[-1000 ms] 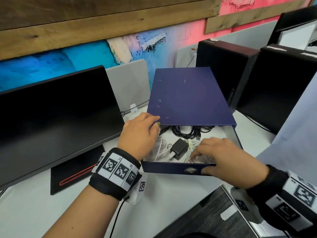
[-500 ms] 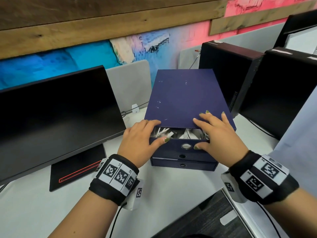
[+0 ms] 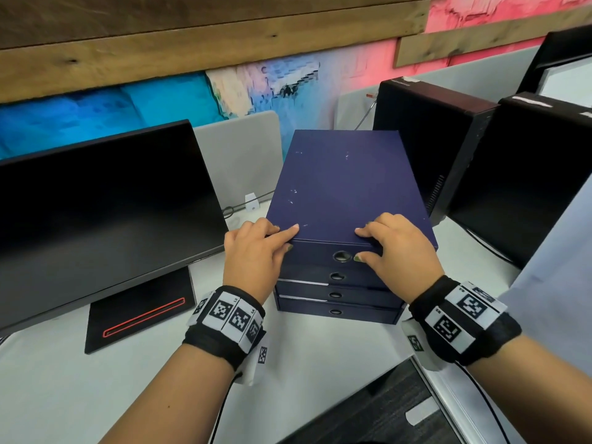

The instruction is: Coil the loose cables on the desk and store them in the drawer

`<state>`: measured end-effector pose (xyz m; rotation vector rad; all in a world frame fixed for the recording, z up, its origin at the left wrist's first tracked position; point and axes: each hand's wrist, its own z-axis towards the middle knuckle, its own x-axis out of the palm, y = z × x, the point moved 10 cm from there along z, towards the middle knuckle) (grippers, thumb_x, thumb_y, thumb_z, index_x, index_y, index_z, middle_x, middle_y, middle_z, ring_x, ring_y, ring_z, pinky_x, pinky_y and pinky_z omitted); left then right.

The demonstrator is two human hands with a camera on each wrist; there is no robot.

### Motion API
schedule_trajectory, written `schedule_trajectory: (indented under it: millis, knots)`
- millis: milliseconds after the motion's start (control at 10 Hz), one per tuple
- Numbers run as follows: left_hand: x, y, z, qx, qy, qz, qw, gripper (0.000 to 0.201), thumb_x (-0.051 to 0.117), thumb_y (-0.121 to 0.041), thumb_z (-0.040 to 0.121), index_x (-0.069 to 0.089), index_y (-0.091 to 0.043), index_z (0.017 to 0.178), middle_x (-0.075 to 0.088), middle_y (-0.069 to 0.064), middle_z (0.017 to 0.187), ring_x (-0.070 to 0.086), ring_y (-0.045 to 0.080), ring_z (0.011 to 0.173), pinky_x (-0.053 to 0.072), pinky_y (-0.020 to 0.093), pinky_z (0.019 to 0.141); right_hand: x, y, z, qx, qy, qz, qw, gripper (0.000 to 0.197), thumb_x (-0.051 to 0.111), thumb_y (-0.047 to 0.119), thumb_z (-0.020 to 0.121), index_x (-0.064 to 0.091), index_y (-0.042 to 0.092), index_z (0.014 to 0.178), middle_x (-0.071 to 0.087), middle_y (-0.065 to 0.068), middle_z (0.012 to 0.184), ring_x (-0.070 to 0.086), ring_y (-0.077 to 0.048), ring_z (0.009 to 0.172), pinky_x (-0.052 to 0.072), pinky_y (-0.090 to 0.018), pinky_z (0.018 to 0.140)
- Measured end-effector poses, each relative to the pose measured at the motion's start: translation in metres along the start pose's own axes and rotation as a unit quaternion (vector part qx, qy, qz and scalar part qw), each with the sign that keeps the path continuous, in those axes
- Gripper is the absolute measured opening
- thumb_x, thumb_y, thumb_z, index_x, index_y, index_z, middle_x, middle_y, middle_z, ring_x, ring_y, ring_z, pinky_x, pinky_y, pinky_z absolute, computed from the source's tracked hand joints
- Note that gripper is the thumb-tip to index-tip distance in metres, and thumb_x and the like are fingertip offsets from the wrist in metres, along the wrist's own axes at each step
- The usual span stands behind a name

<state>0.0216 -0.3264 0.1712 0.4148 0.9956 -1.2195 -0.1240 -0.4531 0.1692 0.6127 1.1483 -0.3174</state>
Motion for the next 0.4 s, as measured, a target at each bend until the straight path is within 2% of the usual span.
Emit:
schedule_trajectory:
  millis: [100, 200, 300, 400]
  knots:
    - [-0.001, 0.0, 0.002, -0.003, 0.008, 0.0, 1.0, 0.032, 0.076, -0.017, 0.08, 0.072, -0.031, 0.108, 0.061, -0.001, 0.084, 0.059, 0.025, 0.083, 0.036, 0.037, 0.077, 0.0, 0.003, 0.001, 0.006, 0.027, -0.014, 1.0, 0.038, 0.068, 0.032, 0.084, 0.062, 0.019, 0.119, 0.059, 0.001, 0.107, 0.052, -0.021, 0.101, 0.044, -0.032, 0.089]
    - [0.001, 0.002, 0.007, -0.009, 0.058, -0.01, 0.998, 0.029, 0.065, -0.02, 0.088, 0.069, -0.031, 0.114, 0.059, -0.003, 0.09, 0.056, 0.023, 0.09, 0.034, 0.035, 0.08, -0.002, 0.011, 0.005, 0.007, 0.056, -0.052, 0.997, 0.038, 0.058, 0.041, 0.09, 0.058, 0.019, 0.121, 0.056, 0.0, 0.11, 0.051, -0.02, 0.104, 0.043, -0.031, 0.089]
    - [-0.006, 0.009, 0.008, -0.037, 0.123, -0.031, 0.991, 0.033, 0.054, -0.033, 0.095, 0.059, -0.034, 0.127, 0.06, -0.007, 0.106, 0.053, 0.016, 0.105, 0.03, 0.035, 0.095, -0.002, 0.025, 0.01, 0.013, 0.095, -0.119, 0.988, 0.051, 0.046, 0.058, 0.09, 0.056, 0.019, 0.121, 0.055, -0.001, 0.111, 0.052, -0.02, 0.105, 0.044, -0.035, 0.088]
    - [-0.037, 0.018, 0.017, -0.043, 0.1, -0.034, 0.994, 0.04, 0.047, -0.041, 0.096, 0.049, -0.035, 0.136, 0.056, -0.007, 0.125, 0.05, 0.015, 0.117, 0.027, 0.034, 0.104, 0.008, 0.048, 0.021, -0.007, 0.156, -0.128, 0.979, 0.065, 0.038, 0.066, 0.088, 0.051, 0.019, 0.13, 0.055, -0.003, 0.119, 0.053, -0.022, 0.109, 0.045, -0.038, 0.093]
